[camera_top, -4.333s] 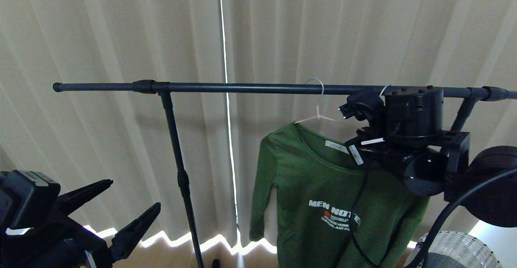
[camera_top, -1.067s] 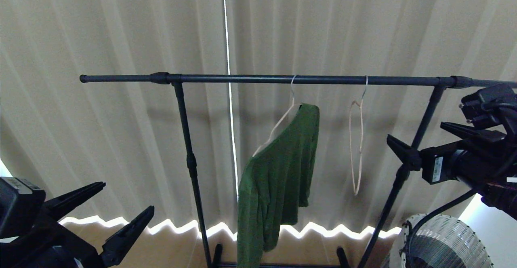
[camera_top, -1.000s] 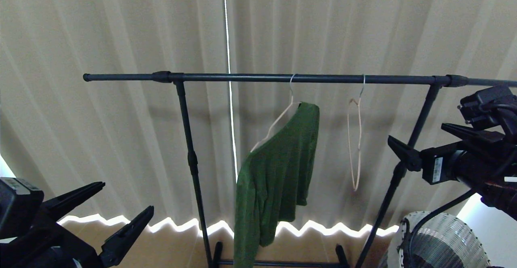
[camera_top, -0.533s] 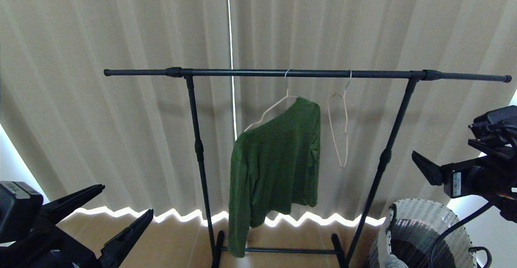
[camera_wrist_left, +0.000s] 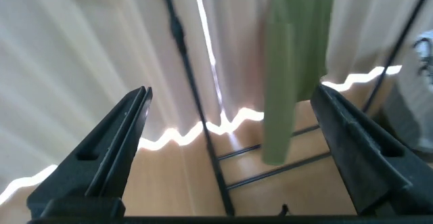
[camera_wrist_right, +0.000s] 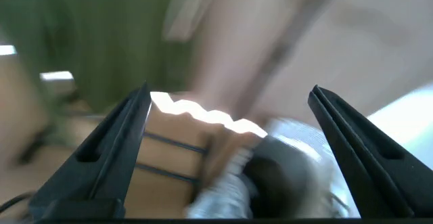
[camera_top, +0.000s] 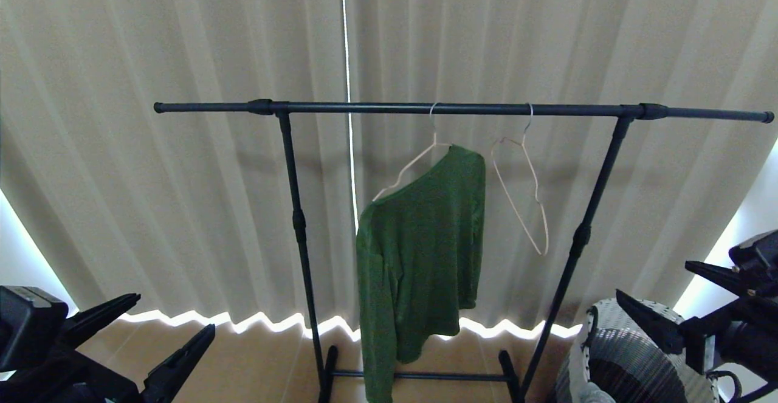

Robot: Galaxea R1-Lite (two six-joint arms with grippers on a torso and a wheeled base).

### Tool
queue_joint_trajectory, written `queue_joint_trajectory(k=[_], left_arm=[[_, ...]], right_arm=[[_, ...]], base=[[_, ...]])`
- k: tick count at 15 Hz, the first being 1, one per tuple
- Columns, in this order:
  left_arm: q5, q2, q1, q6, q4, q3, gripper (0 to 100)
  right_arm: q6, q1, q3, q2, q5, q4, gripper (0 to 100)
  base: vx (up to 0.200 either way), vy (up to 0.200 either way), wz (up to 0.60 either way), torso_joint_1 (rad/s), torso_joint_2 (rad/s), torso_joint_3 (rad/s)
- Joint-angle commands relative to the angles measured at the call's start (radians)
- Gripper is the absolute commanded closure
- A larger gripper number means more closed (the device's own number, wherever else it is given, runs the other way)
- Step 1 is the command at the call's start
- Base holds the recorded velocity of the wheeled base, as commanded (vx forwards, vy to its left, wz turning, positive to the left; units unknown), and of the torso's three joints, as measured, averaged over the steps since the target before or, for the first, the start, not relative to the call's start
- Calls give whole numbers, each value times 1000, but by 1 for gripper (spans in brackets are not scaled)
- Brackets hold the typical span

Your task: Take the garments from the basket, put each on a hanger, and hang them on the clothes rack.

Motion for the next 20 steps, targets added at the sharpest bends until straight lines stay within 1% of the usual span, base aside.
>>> queue_joint_trajectory(k=[1, 3, 7, 10, 11, 12, 15, 17, 18, 20], left_arm=[[0, -37, 36, -2, 1, 23, 0], [0, -52, 65, 0, 1, 24, 0], [0, -20, 79, 1, 2, 14, 0], [3, 4, 91, 26, 2, -18, 0], [3, 4, 91, 26, 2, -18, 0], [3, 6, 93, 26, 2, -15, 0], [5, -5, 94, 37, 2, -17, 0], [5, -3, 97, 37, 2, -18, 0], [5, -2, 114, 38, 5, -18, 0], [-1, 0, 128, 40, 36, -25, 0]], right_arm=[[1, -88, 72, -54, 83, -3, 0], [-4, -151, 116, -77, 83, -3, 0], [-2, -166, 190, -161, 81, 6, 0], [-5, -205, 190, -135, 81, 6, 0], [-5, -205, 190, -135, 81, 6, 0], [-4, -231, 193, -126, 81, 9, 0], [-5, -235, 199, -132, 81, 9, 0], [-5, -235, 203, -132, 81, 9, 0], [-5, -235, 206, -132, 81, 7, 0], [-5, -235, 208, -134, 81, 7, 0]], base=[[0, 0, 0, 0, 0, 0], [0, 0, 0, 0, 0, 0], [0, 0, 0, 0, 0, 0], [0, 0, 0, 0, 0, 0], [0, 0, 0, 0, 0, 0], [0, 0, 0, 0, 0, 0], [0, 0, 0, -14, 25, 15], [0, 0, 0, -144, 339, 180], [0, 0, 0, -188, 447, 242], [0, 0, 0, -207, 493, 266]])
